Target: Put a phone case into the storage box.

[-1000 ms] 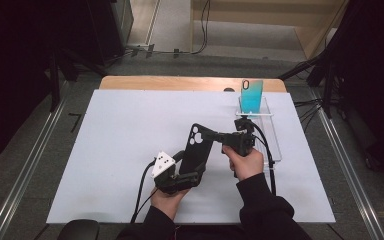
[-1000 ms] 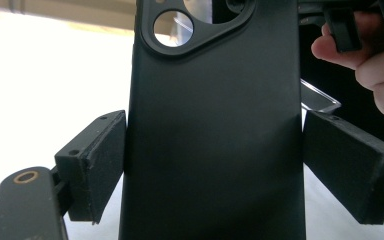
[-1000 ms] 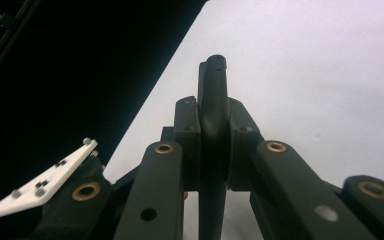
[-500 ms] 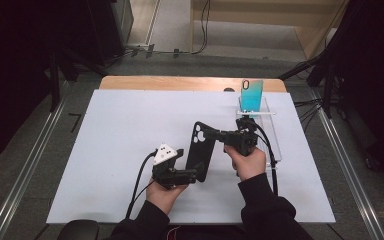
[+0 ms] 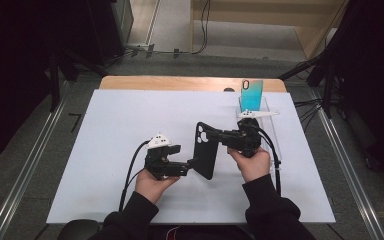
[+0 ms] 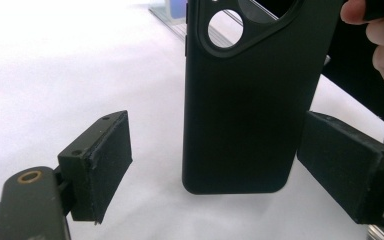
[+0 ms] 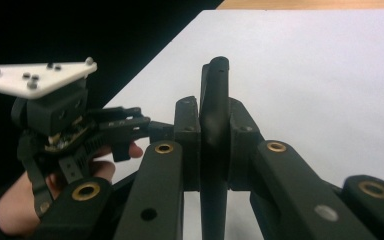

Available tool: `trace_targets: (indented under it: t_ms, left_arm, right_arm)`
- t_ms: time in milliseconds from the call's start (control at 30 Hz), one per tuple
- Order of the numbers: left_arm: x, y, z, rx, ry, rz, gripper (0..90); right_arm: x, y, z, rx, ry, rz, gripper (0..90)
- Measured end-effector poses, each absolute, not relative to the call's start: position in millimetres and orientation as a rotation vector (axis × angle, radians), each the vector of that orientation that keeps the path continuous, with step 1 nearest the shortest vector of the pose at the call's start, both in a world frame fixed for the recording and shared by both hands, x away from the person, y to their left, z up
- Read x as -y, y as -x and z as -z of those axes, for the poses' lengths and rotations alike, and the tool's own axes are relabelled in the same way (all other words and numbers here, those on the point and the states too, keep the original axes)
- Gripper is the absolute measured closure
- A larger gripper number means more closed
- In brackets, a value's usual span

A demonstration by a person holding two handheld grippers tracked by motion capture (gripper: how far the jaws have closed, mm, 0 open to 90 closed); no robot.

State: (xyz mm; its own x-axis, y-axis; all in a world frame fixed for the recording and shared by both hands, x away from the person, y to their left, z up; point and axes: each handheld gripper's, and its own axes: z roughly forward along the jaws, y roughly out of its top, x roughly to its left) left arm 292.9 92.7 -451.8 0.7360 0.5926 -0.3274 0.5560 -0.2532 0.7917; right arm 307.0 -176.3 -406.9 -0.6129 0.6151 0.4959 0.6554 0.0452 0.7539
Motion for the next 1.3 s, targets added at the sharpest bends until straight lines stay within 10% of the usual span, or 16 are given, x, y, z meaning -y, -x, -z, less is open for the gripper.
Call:
trace_targets:
  t_ms: [800,1300]
  left_arm:
    - [-112,-315,416,-0.596,-2.025,0.115,15.3]
    - [-114,-320,404,-0.457,-2.052,0.160,34.3]
  right_arm:
    - [182,-305,408,2.411,0.991,1.663,77.5]
    - [181,-307,412,2.421,0.841,1.643,77.4]
